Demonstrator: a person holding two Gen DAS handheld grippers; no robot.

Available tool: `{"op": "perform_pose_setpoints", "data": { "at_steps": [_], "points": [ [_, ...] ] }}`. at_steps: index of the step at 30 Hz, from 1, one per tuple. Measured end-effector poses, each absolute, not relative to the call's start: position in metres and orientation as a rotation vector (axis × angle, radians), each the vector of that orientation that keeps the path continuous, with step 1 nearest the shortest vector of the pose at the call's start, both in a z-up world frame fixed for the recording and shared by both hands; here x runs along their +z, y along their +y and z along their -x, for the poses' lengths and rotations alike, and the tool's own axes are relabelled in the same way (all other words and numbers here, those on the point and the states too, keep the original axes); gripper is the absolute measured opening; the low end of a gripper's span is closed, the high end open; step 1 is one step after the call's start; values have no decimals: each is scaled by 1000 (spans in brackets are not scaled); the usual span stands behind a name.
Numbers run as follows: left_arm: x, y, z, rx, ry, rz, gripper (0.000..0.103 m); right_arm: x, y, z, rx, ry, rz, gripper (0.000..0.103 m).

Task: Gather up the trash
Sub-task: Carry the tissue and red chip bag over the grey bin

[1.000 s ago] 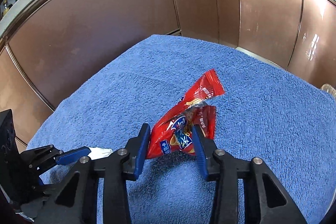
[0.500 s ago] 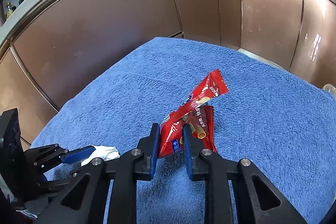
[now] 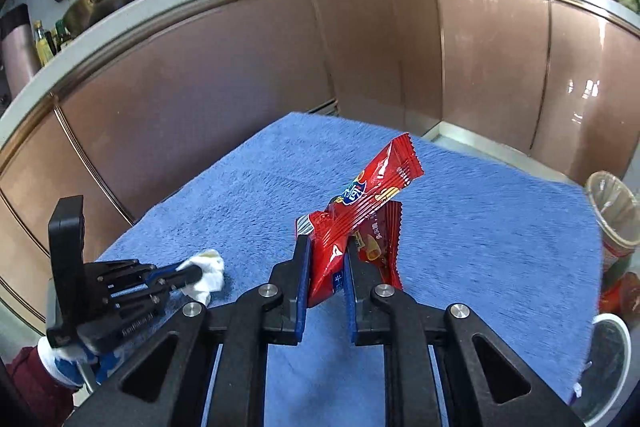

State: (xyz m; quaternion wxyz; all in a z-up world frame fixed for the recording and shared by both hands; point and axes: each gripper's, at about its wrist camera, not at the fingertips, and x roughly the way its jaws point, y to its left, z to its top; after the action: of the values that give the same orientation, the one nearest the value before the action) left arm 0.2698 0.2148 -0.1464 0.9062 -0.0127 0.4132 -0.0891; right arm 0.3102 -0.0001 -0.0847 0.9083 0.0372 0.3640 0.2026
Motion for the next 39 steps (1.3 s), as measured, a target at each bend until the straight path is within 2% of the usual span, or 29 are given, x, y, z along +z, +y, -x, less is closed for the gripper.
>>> {"op": "perform_pose_setpoints", "data": {
  "at_steps": [9, 17, 27, 33, 39],
  "points": [
    [-100, 168, -242, -230, 809, -53, 6, -56, -78, -265, 331, 678, -144, 15],
    [-72, 88, -238, -362, 800, -89, 6, -57, -166, -230, 204, 649, -208, 15],
    [-63, -88, -256, -584, 854, -168, 6, -116, -302, -206, -14, 717, -322, 15],
    [-84, -199, -269, -684, 901, -239, 6, -166, -362, -203, -106, 776, -386, 15],
    [-118, -278, -295, -696, 970, -269, 6, -212, -406, -213, -164, 830, -455, 15]
  ]
}}
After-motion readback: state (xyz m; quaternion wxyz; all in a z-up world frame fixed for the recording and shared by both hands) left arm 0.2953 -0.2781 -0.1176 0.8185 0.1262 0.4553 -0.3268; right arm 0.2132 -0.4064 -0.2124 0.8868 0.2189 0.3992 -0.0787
